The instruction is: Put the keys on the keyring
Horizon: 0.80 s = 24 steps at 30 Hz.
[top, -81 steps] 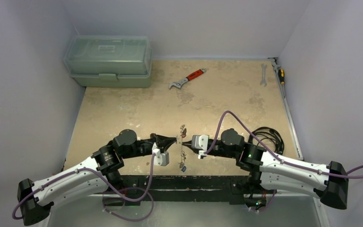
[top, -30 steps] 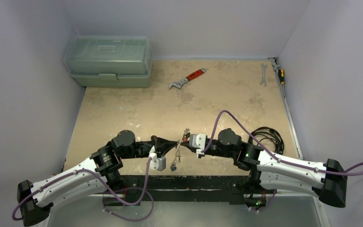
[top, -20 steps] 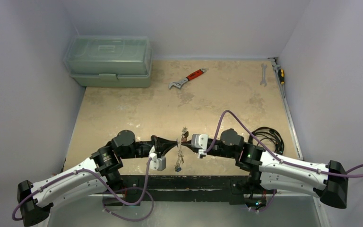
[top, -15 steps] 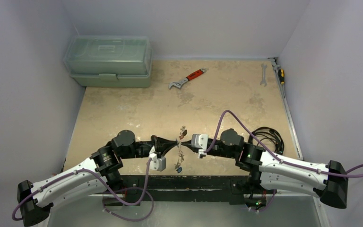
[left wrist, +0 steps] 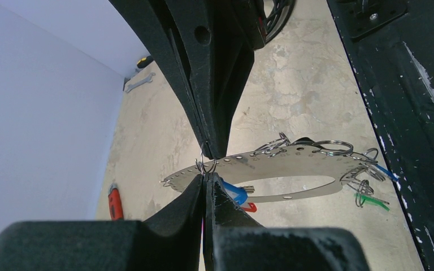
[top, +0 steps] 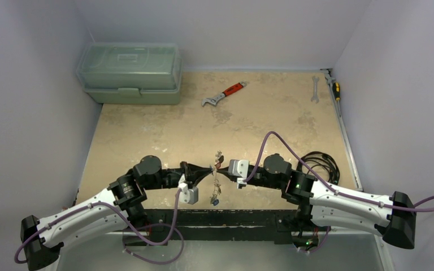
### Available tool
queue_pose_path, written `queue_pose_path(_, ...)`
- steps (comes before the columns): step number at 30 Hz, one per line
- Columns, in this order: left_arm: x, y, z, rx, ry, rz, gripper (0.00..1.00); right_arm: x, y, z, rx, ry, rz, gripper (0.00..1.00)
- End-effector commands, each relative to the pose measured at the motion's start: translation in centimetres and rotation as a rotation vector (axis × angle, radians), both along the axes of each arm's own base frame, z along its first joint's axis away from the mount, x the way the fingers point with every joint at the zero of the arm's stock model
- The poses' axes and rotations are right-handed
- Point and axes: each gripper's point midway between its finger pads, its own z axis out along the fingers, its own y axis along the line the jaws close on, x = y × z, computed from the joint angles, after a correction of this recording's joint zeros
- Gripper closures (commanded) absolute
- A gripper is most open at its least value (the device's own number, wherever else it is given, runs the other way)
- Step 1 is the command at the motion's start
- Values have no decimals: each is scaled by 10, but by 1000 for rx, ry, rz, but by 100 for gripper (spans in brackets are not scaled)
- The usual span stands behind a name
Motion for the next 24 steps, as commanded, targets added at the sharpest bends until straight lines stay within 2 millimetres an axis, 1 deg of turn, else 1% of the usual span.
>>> queue_pose_path(1,1,0,4,-21,-32,-4,98,2,4,26,83,-26,-7,100)
queue_pose_path(4,1,0,4,-20,-33,0,93,1,4,26,84,-26,-5,100)
queue_pose_path(9,3,1,4,-26,-32,13,80,1,4,27,85,-25,-3,100)
queue_pose_path(12,4,2,5,-31,-34,20,70,1,4,26,82,-24,-2,100)
queue_pose_path(14,4,2,6,-36,-35,22,66,1,4,26,83,-24,-3,100)
queue_pose_path(18,5,3,8,-45,-36,29,64,1,4,27,85,-25,-2,100)
queue_pose_path(24,4,2,12,-73,-27,28,66,-3,5,36,114,-33,16,100)
